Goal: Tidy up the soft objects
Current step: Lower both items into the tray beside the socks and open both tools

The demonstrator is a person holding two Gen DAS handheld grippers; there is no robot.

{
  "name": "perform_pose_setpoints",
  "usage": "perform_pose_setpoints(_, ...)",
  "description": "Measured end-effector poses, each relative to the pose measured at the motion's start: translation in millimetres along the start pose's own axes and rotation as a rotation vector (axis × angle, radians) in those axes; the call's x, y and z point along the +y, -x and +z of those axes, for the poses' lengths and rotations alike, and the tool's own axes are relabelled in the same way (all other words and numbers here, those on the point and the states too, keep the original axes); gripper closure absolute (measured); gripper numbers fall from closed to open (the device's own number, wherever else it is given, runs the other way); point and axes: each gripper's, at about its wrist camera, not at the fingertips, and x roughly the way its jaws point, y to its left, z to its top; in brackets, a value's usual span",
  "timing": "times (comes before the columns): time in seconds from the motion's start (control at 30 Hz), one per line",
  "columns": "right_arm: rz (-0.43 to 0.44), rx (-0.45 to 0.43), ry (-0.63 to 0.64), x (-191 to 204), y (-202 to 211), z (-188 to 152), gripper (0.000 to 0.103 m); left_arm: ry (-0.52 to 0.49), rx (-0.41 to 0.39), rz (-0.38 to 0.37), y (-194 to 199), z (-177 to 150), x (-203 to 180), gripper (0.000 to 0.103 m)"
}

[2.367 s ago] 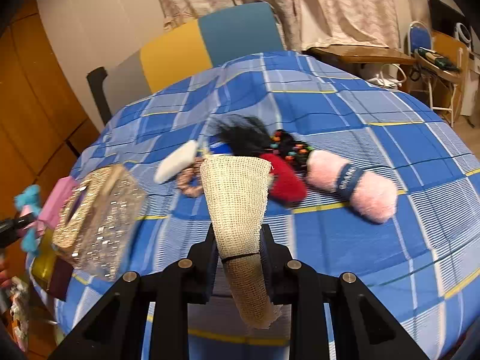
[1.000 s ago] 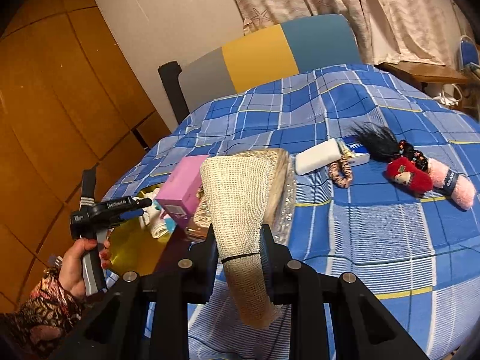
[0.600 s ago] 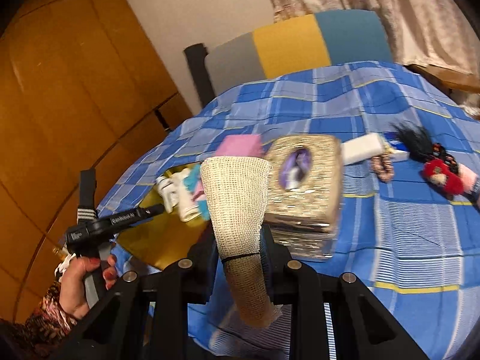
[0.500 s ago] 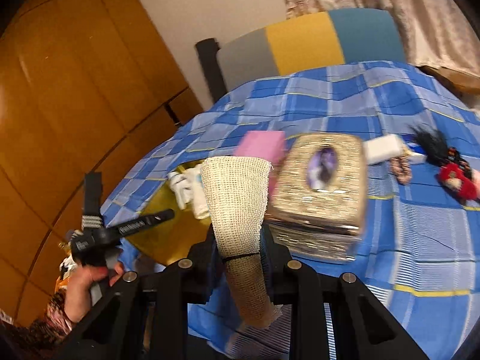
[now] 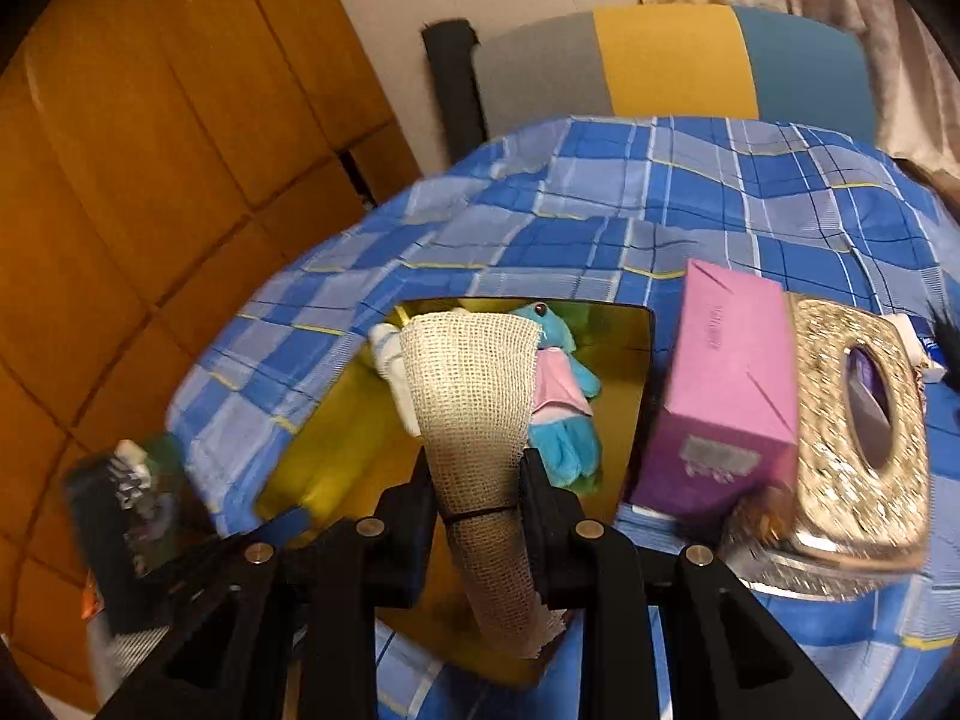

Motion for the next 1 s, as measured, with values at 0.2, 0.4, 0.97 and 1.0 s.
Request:
perform_pose_setpoints(0.2, -0.200, 0.016, 0.002, -1.4, -39.1, 23.2, 0.075, -0.011, -0.017, 0.063, 5.7, 2.6, 9.4, 0.056)
perform_pose_setpoints(0.4, -0.301, -0.001, -0.001, 0.2, -61.5, 44.7, 0.075, 0.005, -0.012, 0.088, 4.8, 4.3, 15.4, 0.056)
perform_pose_setpoints(0.97, -0.421, -0.053, 0.107, 20.0, -70.8, 58.1, 0.048, 0.021, -0.002, 0.120, 1.6, 4.4, 23.4, 0.056)
perform_pose_setpoints(1.0, -0.400, -0.067, 0.099, 20.8, -63.9, 58.7, 0.048, 0.021, -0.001, 0.117, 1.1, 4.4, 23.1, 0.056)
